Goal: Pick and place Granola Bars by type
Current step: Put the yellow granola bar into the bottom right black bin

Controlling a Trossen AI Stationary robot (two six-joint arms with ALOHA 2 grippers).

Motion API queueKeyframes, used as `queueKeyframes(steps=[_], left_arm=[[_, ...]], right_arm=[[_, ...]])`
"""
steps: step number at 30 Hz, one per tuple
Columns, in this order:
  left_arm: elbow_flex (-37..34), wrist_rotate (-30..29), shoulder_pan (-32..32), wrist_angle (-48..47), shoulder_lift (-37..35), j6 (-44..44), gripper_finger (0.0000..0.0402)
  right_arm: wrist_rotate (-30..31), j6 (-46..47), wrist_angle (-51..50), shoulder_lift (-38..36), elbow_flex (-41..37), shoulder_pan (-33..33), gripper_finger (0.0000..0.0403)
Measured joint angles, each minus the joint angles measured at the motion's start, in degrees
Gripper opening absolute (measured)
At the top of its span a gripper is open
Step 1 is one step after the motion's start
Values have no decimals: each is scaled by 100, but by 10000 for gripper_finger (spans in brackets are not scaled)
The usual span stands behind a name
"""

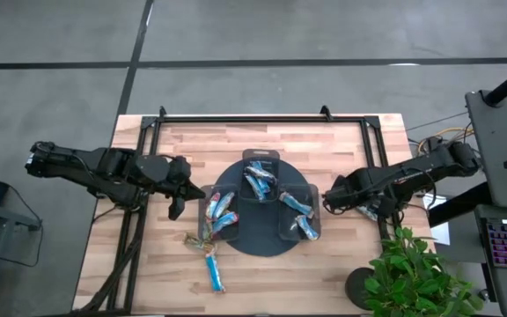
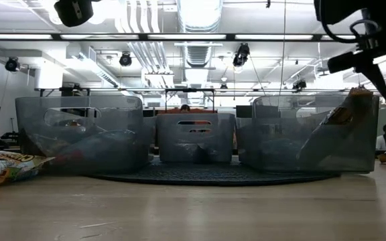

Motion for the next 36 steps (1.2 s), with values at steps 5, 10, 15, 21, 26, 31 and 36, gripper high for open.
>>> queueKeyframes(steps=[5,10,15,21,26,31,36], left_arm=[[0,0,0,5,0,7,0],[-2,-4,0,38,7,49,0],[-2,-7,0,37,7,50,0],[-2,-11,0,29,7,94,0],[-2,-16,0,26,14,-54,0],[-2,-62,0,29,14,-177,0],[-4,-65,0,26,13,-324,0]], right_arm=[[-17,-1307,68,-2,28,137,226],[-219,-3926,204,-9,153,10,226],[-377,-6648,337,-7,307,-168,226],[-705,-9800,431,92,568,-247,226],[-932,-10729,-249,412,614,-573,226],[-1036,-11788,-296,637,485,-902,226],[-1007,-12251,-282,723,342,-1481,226]])
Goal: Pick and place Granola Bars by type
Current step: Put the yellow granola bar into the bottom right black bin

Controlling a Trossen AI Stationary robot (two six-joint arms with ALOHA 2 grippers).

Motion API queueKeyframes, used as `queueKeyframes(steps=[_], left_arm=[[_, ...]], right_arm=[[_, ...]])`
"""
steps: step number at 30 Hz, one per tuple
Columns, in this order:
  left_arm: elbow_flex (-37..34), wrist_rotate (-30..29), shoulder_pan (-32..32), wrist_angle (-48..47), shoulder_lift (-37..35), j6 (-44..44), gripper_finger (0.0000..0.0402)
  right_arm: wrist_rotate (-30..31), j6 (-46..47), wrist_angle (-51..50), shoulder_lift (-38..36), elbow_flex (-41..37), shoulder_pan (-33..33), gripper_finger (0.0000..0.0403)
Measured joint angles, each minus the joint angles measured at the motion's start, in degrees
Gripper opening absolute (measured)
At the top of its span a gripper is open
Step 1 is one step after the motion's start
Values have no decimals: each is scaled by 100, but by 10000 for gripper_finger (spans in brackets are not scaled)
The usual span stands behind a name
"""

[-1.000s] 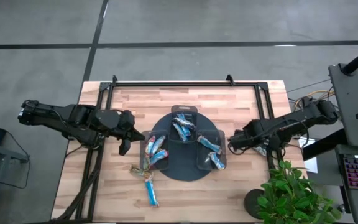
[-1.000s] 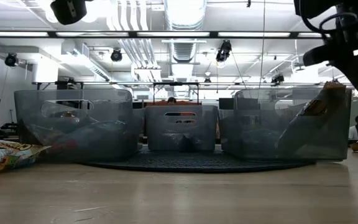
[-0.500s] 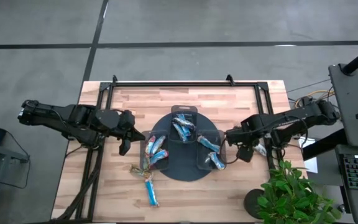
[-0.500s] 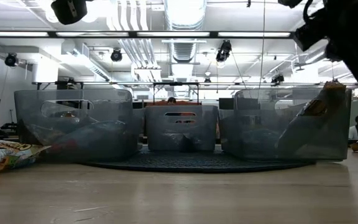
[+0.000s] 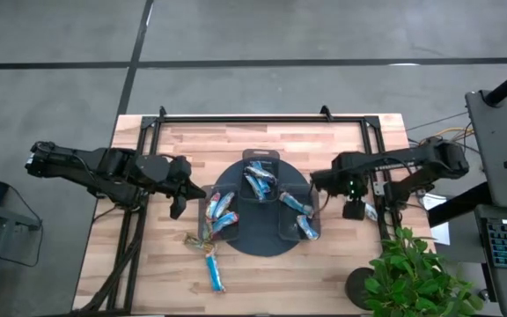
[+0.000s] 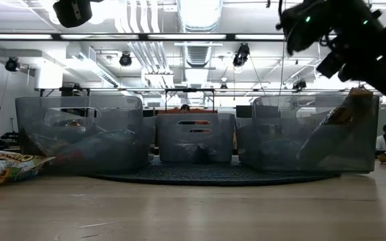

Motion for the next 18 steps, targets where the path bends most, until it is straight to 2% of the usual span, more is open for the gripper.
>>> queueKeyframes(steps=[9,14,18], left_arm=[[-2,2,0,1,0,-13,0],[-2,4,0,1,0,-31,0],[-2,6,0,0,20,-125,0]], right_arm=[[4,-443,58,50,-59,-1572,226],[93,-609,83,439,-62,-2325,226],[92,-685,165,874,-62,-2685,226]])
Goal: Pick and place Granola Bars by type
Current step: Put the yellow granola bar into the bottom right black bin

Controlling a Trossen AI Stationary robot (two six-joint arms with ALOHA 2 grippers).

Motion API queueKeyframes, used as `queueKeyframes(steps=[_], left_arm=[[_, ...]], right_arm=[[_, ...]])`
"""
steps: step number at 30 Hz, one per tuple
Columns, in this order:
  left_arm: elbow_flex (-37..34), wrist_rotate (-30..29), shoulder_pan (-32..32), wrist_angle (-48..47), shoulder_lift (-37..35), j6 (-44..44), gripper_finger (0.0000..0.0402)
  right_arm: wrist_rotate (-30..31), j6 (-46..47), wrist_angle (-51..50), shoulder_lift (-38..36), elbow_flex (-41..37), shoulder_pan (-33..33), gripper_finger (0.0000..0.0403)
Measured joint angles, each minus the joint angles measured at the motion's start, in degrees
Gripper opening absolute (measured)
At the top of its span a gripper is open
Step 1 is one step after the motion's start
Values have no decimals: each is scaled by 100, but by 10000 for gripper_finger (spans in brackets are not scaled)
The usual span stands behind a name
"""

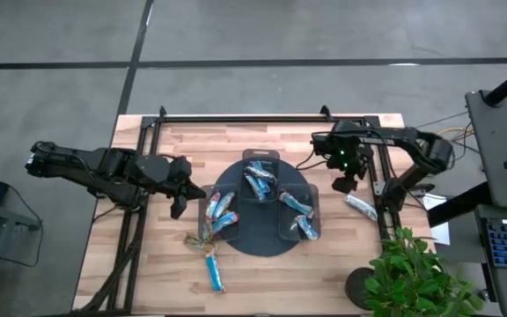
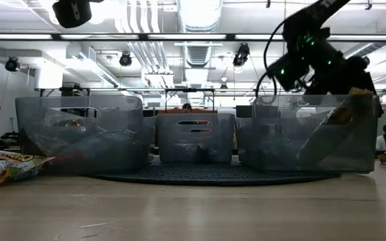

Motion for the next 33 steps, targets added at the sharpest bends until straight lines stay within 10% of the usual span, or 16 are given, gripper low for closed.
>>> queueKeyframes(steps=[33], left_arm=[[-2,22,0,0,378,47,0]], right_arm=[[-272,747,635,1234,-40,-291,226]])
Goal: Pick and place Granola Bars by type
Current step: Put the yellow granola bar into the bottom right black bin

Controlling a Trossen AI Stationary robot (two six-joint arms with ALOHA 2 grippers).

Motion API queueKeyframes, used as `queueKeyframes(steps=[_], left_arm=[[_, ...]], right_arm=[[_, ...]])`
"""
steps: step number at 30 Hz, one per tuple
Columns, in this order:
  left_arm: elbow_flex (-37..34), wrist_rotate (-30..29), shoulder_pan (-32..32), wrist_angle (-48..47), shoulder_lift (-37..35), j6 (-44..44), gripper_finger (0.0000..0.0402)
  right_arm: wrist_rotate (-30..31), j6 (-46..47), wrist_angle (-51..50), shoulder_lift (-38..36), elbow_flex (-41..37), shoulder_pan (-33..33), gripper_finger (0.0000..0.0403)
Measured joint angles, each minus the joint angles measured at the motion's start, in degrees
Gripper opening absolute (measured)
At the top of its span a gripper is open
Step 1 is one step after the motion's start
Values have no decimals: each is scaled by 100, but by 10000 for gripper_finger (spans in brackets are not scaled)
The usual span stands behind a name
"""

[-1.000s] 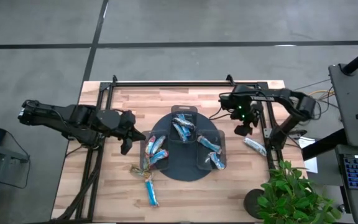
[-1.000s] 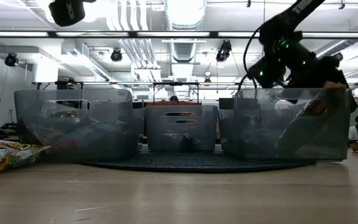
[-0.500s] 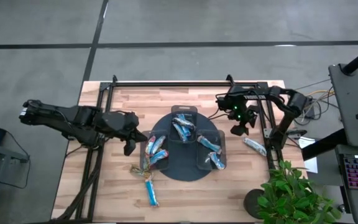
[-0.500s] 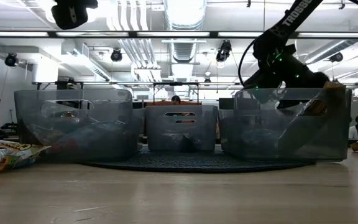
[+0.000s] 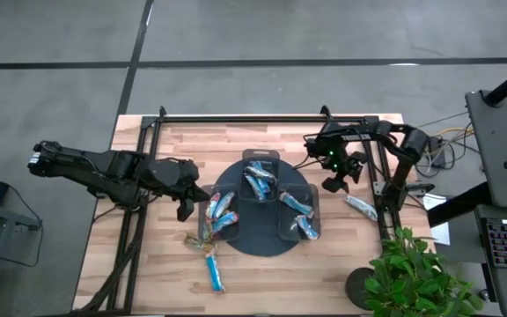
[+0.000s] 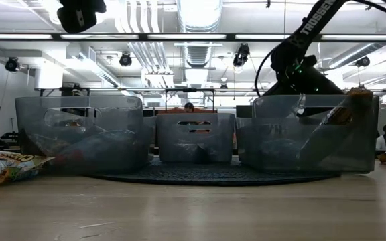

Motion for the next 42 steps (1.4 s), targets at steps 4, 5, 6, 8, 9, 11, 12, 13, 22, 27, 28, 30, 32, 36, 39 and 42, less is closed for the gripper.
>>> queueKeyframes(steps=[4,5,6,8,9,11,12,13,22,27,28,30,32,36,39,42], left_arm=[[0,-2,0,-3,-2,4,0],[0,-2,0,-2,-2,4,0],[0,-2,0,-2,-4,4,0],[0,-2,0,-2,-4,4,0],[0,-2,0,-2,-4,4,0],[0,-2,0,-2,-4,4,0],[0,-4,0,-2,-4,4,0],[0,-4,0,-2,-4,6,0],[0,-31,0,-2,-4,100,0],[0,-28,0,-2,-7,99,0],[0,-26,0,-2,-7,99,0],[0,-26,0,-2,-7,99,0],[0,-24,0,-2,-7,98,0],[0,-22,-1,-2,-7,98,0],[0,-22,0,-2,-9,98,0],[0,-21,-1,-1,-9,98,0]], right_arm=[[-18,135,140,36,-4,2,226],[-35,136,149,36,-4,2,226],[-37,136,147,36,-11,9,226],[-53,138,147,36,-59,11,226],[-67,145,147,36,-101,11,226],[-180,152,152,36,-222,11,226],[-237,156,150,35,-296,13,226],[-290,165,152,33,-373,17,226],[-561,286,347,20,-756,128,226],[-589,285,448,20,-876,281,226],[-589,293,482,20,-884,306,226],[-587,312,562,18,-888,341,226],[-588,371,646,18,-891,361,226],[-584,434,803,18,-893,410,226],[-578,448,890,18,-894,431,226],[-458,518,893,18,-894,458,226]])
